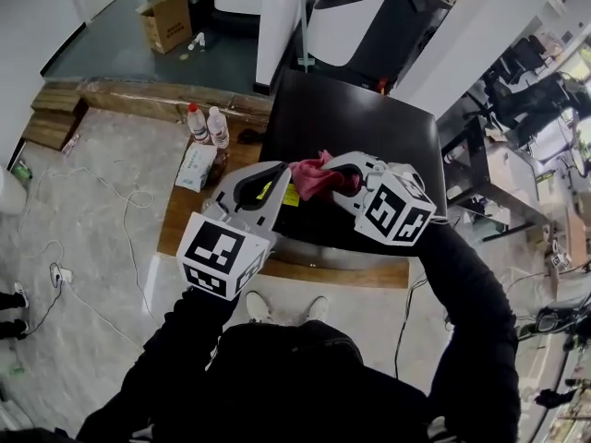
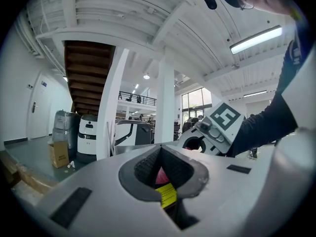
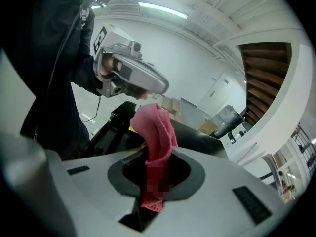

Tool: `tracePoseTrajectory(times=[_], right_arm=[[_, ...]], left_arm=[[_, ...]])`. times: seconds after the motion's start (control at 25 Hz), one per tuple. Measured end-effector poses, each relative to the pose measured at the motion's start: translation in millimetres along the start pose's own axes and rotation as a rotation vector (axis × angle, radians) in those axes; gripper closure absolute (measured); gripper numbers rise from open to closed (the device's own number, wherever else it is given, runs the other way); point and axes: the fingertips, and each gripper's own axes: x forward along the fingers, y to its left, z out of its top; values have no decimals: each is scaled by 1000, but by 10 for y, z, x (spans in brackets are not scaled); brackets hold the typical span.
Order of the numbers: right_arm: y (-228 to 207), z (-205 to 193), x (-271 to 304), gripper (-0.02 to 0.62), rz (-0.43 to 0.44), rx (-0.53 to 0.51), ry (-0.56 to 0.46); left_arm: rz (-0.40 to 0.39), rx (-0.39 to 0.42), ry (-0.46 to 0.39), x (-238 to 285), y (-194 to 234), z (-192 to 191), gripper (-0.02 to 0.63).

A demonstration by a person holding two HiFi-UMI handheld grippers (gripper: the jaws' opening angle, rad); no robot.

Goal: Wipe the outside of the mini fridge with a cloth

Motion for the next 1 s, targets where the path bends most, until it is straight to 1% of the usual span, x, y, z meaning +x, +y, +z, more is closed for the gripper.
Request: tracePoseTrajectory(times=[0.2, 0.28, 0.4, 0.64, 0.72, 0.84, 1.0], right_arm=[[395, 144, -107, 537, 40, -1, -10], [469, 172, -156, 535, 33, -2, -19], [444, 215, -375, 531, -66, -20, -51], [315, 315, -1257, 529, -276, -29, -103], [451, 276, -1567, 529, -314, -8, -130], [835, 191, -1953, 529, -362, 12, -143], [1191, 256, -2145, 528, -387, 47, -175]], left_arm=[[-23, -6, -13, -107, -79, -61, 600], [-24, -1, -15, -151, -127, -90, 600], [-11, 8, -20, -208, -254, -85, 600], [21, 48, -67, -413, -610, 189, 600], [36, 56, -75, -500, -866, 192, 600], [47, 59, -91, -658, -1331, 146, 600], [61, 62, -96, -849, -1597, 191, 600]])
